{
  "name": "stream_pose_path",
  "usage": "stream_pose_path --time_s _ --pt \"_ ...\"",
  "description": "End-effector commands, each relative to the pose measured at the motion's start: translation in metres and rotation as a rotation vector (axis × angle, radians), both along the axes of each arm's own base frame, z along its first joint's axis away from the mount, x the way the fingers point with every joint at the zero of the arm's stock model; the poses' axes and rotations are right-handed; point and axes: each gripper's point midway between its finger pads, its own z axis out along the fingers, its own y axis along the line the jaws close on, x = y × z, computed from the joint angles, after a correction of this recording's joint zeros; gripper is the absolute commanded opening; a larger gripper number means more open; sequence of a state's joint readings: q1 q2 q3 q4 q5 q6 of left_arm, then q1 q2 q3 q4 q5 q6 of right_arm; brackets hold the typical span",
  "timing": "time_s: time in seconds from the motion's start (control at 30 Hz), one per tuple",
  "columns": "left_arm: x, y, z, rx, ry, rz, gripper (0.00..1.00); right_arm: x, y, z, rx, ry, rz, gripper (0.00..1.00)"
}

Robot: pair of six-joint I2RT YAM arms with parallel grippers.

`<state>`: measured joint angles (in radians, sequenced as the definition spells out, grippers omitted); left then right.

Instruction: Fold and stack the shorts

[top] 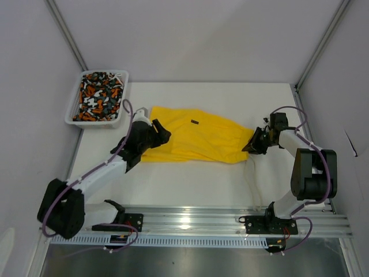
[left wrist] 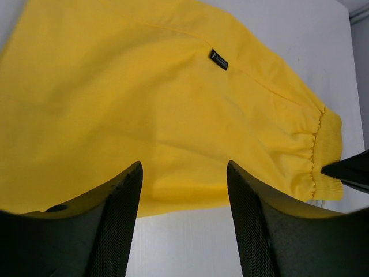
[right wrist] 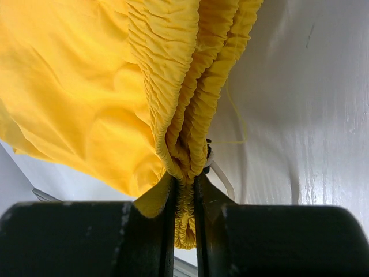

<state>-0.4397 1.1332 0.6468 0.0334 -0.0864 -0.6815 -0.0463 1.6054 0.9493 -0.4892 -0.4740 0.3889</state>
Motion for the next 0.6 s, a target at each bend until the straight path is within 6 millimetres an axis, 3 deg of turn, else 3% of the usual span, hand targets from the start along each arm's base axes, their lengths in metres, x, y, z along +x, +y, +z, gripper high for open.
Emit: stream_pose_path --time_s 0.0,0.03,0.07,0.13,0.17,0.3,0.43,0.57 --pt "0.028 -0.042 0.015 -0.067 -0.05 -0.025 0.61 -0.007 -0.001 0.008 -0.014 -0.01 -0.005 0.0" --pt "0.038 -0.054 0.025 -0.081 -0.07 -0.036 0.59 -0.01 0.001 0.01 -0.016 -0.012 -0.001 0.0" --pt "0.04 -0.067 0.006 -0.062 -0.028 -0.057 0.56 -0.011 0.001 0.012 -0.019 -0.015 -0.001 0.0" --pt "0.049 -0.088 0.007 -0.09 -0.028 -0.078 0.54 -0.012 0.001 0.016 -0.024 -0.018 -0.001 0.0" --pt "0.052 -0.093 -0.014 -0.077 0.013 -0.082 0.52 -0.012 0.001 0.02 -0.025 -0.029 0.001 0.0" --pt "0.062 -0.121 -0.03 -0.162 0.028 -0.115 0.5 -0.015 0.004 0.032 -0.025 -0.045 0.01 0.0" --pt "0.064 -0.139 -0.05 -0.188 0.05 -0.162 0.43 -0.015 0.008 0.044 -0.026 -0.065 0.021 0.0" --pt "0.048 -0.162 -0.066 -0.184 0.083 -0.224 0.34 -0.012 0.009 0.059 -0.032 -0.091 0.021 0.0"
